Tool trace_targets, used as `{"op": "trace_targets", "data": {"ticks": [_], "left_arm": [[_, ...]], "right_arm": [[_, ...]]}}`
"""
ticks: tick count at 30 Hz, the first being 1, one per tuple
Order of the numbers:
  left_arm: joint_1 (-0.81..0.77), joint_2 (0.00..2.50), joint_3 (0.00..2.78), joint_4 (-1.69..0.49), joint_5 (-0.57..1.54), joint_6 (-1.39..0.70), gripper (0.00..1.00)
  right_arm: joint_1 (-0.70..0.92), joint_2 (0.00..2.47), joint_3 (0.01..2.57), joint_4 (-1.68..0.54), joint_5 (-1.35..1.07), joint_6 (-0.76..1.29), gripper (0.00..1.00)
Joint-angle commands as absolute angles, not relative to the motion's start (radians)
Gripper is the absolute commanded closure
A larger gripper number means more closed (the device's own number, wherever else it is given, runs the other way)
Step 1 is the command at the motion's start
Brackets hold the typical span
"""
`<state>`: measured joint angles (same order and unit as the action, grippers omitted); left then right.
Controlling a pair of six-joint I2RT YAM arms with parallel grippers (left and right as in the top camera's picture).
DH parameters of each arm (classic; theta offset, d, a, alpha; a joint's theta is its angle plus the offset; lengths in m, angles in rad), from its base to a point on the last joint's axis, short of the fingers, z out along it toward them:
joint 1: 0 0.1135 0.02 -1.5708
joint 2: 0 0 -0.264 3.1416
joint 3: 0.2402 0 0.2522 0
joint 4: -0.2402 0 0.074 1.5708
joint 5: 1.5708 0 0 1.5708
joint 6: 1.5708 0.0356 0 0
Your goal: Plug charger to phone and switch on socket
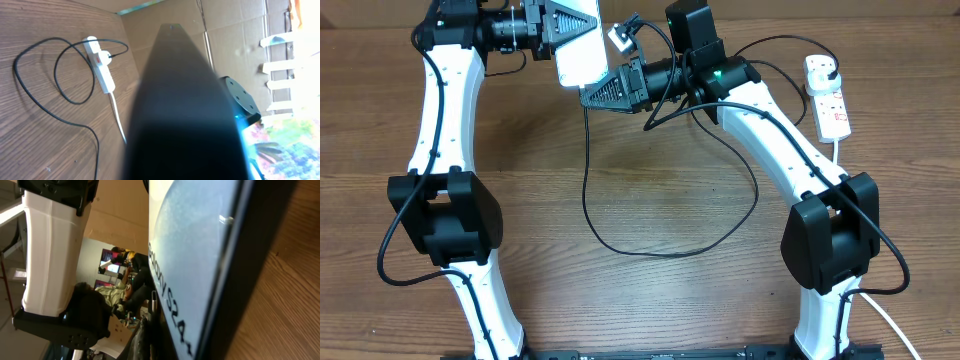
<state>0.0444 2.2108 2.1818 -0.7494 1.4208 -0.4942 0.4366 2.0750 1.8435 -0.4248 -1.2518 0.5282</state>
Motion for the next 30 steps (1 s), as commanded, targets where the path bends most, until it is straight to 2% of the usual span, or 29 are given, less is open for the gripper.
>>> {"op": "trace_targets", "data": {"ticks": [1, 30], "left_arm": [[0.054, 2.191, 2.188, -0.744, 1.495, -0.509, 0.95], [0.063, 2.191, 2.188, -0.717, 1.512, -0.564, 0.96]], "right_arm": [[0.437, 2.084, 1.852, -0.416, -1.251, 0.535, 0.96], [0.437, 2.084, 1.852, -0.416, -1.260, 0.535, 0.96]]}}
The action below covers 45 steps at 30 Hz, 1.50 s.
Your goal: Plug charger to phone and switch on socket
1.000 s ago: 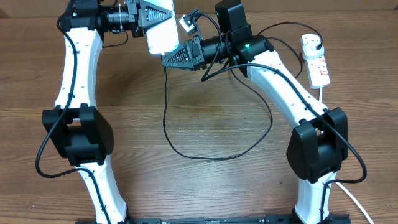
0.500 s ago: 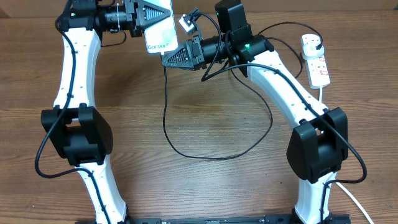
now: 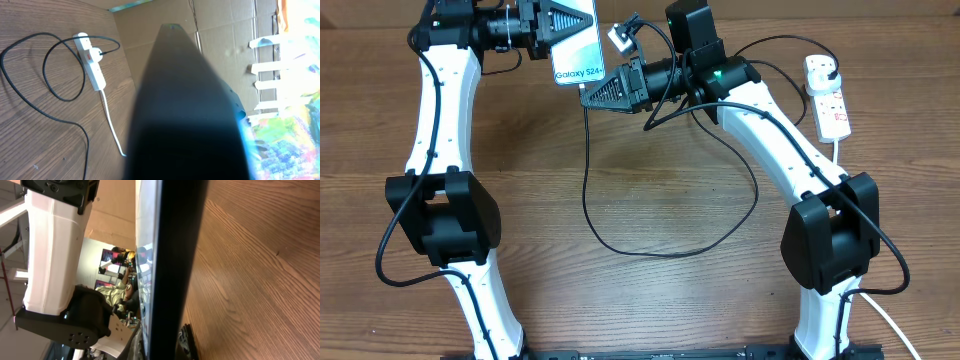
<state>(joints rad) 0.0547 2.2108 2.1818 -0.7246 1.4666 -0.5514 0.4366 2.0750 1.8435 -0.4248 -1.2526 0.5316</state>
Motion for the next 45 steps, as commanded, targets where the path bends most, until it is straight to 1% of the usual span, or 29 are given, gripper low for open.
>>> {"op": "trace_targets", "data": {"ticks": [1, 21, 31, 45], "left_arm": [[0.063, 2.191, 2.188, -0.717, 1.512, -0.562, 0.95], [0.064, 2.191, 2.188, -0.718, 1.510, -0.561, 0.96], [0.064, 2.191, 2.188, -0.718, 1.512, -0.561, 0.96], [0.058, 2.191, 2.188, -0.727, 1.512, -0.562, 0.96]], "right_arm": [[0.437, 2.084, 1.852, -0.416, -1.261, 0.535, 0.96], [0.437, 2.084, 1.852, -0.399, -1.280, 0.535, 0.96], [0.423, 2.084, 1.852, -0.368, -1.273, 0.577, 0.96], [0.426, 2.084, 1.852, -0.367, -1.167, 0.629, 0.96]]}}
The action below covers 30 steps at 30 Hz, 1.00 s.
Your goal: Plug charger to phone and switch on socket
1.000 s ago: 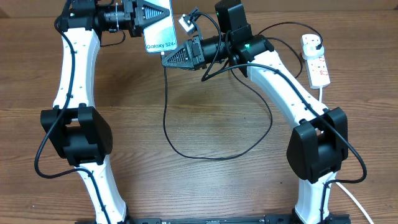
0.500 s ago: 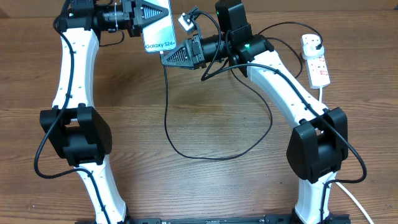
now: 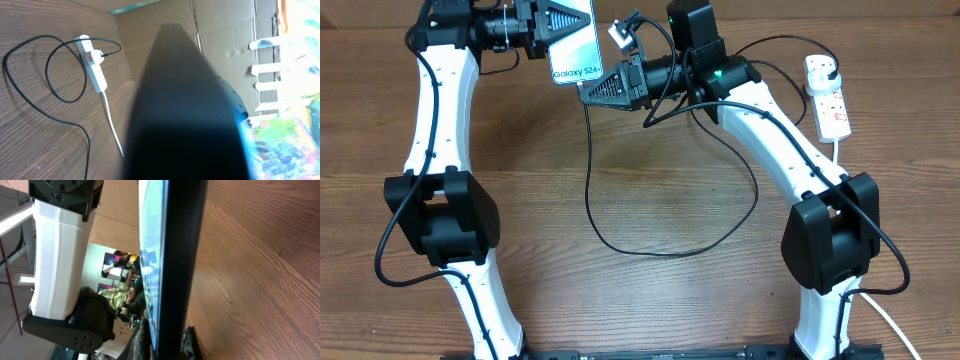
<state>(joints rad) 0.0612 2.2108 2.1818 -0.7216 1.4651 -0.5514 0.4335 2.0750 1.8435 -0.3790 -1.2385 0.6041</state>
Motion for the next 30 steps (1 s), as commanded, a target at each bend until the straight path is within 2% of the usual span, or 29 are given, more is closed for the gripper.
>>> {"op": "trace_targets", "data": {"ticks": [1, 23, 28, 30], "left_arm": [[0.057, 2.191, 2.188, -0.729, 1.512, -0.562, 0.96], [0.027, 2.191, 2.188, -0.733, 1.512, -0.561, 0.96], [0.036, 2.191, 2.188, -0.732, 1.508, -0.535, 0.96], [0.041, 2.191, 2.188, -0.734, 1.508, -0.510, 0.96]], "right_arm": [[0.426, 2.084, 1.852, -0.364, -1.161, 0.630, 0.96], [0.426, 2.084, 1.852, -0.328, -1.126, 0.654, 0.95], [0.420, 2.084, 1.852, -0.424, -1.125, 0.561, 0.56], [0.415, 2.084, 1.852, -0.475, -1.120, 0.514, 0.48]]}}
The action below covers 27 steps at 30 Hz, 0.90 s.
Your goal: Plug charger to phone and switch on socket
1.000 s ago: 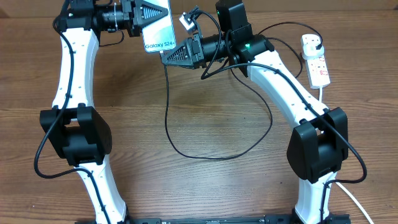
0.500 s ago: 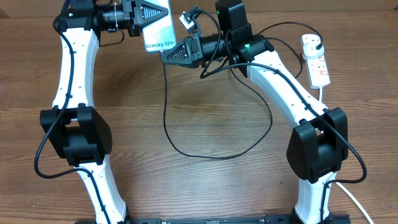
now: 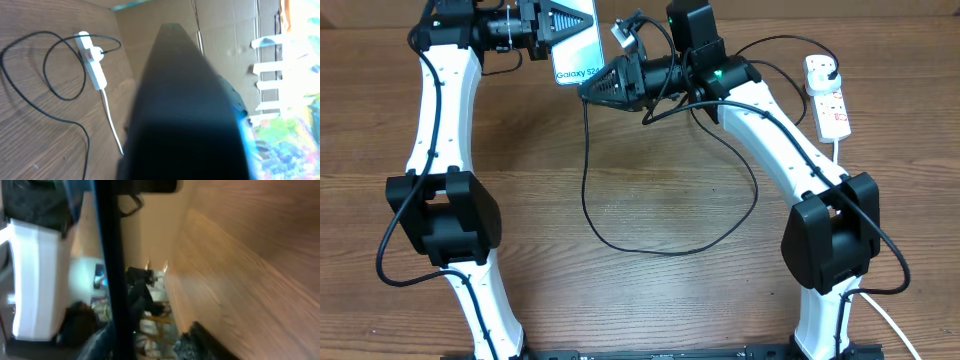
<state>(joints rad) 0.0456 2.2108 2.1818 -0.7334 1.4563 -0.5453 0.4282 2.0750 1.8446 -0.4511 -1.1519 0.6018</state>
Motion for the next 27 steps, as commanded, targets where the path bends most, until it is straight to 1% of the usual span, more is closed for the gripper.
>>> {"op": "trace_targets", "data": {"ticks": [1, 4, 5, 7, 12, 13, 15, 18, 22, 24, 27], "left_arm": [[0.041, 2.191, 2.188, -0.737, 1.508, -0.496, 0.96], [0.041, 2.191, 2.188, -0.753, 1.495, -0.459, 0.96], [0.041, 2.191, 2.188, -0.776, 1.463, -0.425, 0.96], [0.041, 2.191, 2.188, -0.834, 1.401, -0.371, 0.96], [0.037, 2.192, 2.188, -1.102, 1.197, -0.160, 0.96], [0.033, 2.192, 2.187, -1.159, 1.150, -0.114, 0.96], [0.024, 2.192, 2.187, -1.271, 1.050, -0.011, 0.96], [0.004, 2.193, 2.182, -1.382, 0.937, 0.117, 0.96], [-0.024, 2.193, 2.138, -1.383, 0.796, 0.134, 0.96], [-0.037, 2.193, 2.089, -1.334, 0.780, 0.121, 0.96], [-0.053, 2.193, 1.996, -1.229, 0.776, 0.038, 0.96]], "right_arm": [[0.412, 2.084, 1.852, -0.500, -1.113, 0.491, 0.46], [0.397, 2.084, 1.852, -0.568, -1.084, 0.430, 0.41], [0.385, 2.084, 1.852, -0.593, -1.076, 0.409, 0.37], [0.366, 2.084, 1.852, -0.614, -1.074, 0.390, 0.34], [0.295, 2.083, 1.852, -0.673, -1.073, 0.348, 0.32], [0.281, 2.083, 1.852, -0.694, -1.072, 0.334, 0.29], [0.256, 2.083, 1.852, -0.743, -1.045, 0.309, 0.28], [0.233, 2.083, 1.852, -0.816, -0.983, 0.264, 0.27], [0.230, 2.083, 1.852, -0.894, -0.903, 0.205, 0.27], [0.239, 2.083, 1.852, -0.925, -0.859, 0.200, 0.25], [0.257, 2.083, 1.852, -0.957, -0.782, 0.200, 0.24]]}}
